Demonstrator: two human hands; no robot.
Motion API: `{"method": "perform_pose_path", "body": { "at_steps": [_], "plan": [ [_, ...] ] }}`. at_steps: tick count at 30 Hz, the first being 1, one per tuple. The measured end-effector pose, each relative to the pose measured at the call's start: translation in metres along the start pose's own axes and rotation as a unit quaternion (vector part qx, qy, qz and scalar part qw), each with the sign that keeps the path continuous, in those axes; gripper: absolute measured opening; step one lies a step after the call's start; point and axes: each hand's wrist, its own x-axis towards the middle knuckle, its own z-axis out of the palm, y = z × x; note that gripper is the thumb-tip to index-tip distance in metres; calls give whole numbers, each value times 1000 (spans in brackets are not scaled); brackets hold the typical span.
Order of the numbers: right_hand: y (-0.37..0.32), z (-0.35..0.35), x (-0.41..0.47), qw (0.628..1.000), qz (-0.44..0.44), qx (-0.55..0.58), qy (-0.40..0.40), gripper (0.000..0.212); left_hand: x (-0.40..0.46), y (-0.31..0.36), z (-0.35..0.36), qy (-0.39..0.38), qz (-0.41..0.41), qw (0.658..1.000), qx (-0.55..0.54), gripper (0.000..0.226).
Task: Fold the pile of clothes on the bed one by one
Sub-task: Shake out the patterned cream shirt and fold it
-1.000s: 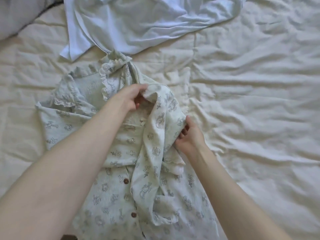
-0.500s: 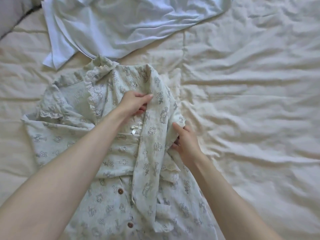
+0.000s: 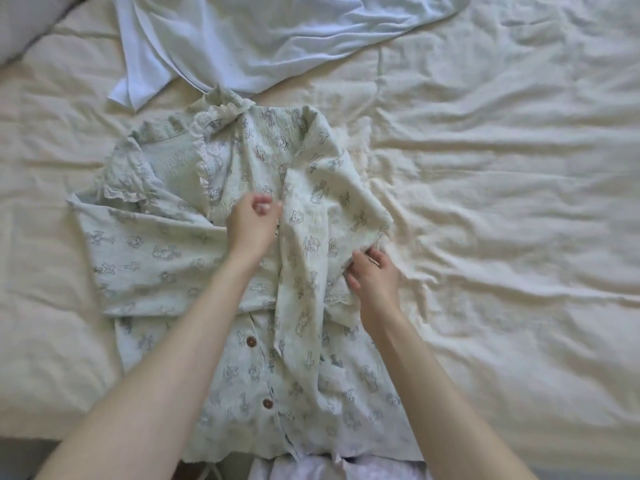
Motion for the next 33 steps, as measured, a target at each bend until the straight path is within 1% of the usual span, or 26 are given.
{"method": "perform_pose_path", "body": {
  "at_steps": [1,3,5,6,7,10,12,14,16,18,20,21,23,24,25,27,28,30,31,32,33],
  "plan": [
    [6,-6,-5,1000,-8,0,13,17,-20,-16,3,5,-4,1000,5,21],
    [21,-18,-14,1000,-13,-14,24,15,-58,-50,8,-1,-41,999,22,25],
    [36,-25,-26,998,-10,-66,-5,12,-85,-80,12,-24,-91,995,19,34],
    [45,-26,-30,994,-5,-104,-27,11,-95,-92,14,-36,-107,994,8,36],
    [53,-26,-35,988,-1,-145,-49,10,-101,-100,15,-45,-113,993,-3,32],
    [73,-24,-49,967,-14,-226,-113,17,-107,-111,12,-54,-99,994,-1,9],
    [84,-23,-59,945,-50,-283,-155,21,-106,-116,3,-46,-77,996,-9,12],
    [92,-21,-67,933,-68,-311,-168,22,-104,-117,-13,-40,-59,995,-72,14],
    [100,-18,-70,942,-75,-291,-151,17,-99,-121,-33,-43,-64,989,-123,12],
    [103,-10,-69,963,-41,-236,-124,17,-93,-128,-53,-77,-108,979,-153,19],
    [105,1,-66,977,1,-180,-111,25,-92,-136,-69,-158,-153,957,-190,22],
    [104,6,-62,981,19,-159,-111,27,-93,-139,-76,-208,-159,943,-206,23],
    [103,15,-56,984,64,-88,-139,32,-96,-140,-86,-285,-142,923,-217,26],
    [101,18,-55,982,89,-37,-160,32,-96,-139,-90,-300,-127,920,-218,26],
    [98,19,-55,979,111,8,-173,29,-96,-136,-93,-298,-114,923,-215,23],
    [92,20,-55,972,130,57,-187,17,-90,-127,-101,-259,-101,940,-196,21],
    [90,19,-56,970,123,72,-195,17,-85,-123,-106,-232,-91,953,-169,24],
    [88,21,-60,967,101,84,-218,23,-77,-121,-122,-193,-53,974,-104,29],
    [89,23,-63,968,89,76,-221,23,-73,-124,-130,-192,-38,977,-82,31],
    [92,26,-67,973,78,53,-212,21,-71,-128,-138,-208,-34,976,-61,31],
    [97,29,-68,979,61,11,-192,21,-71,-133,-144,-241,-36,970,-26,29]
  ]
}}
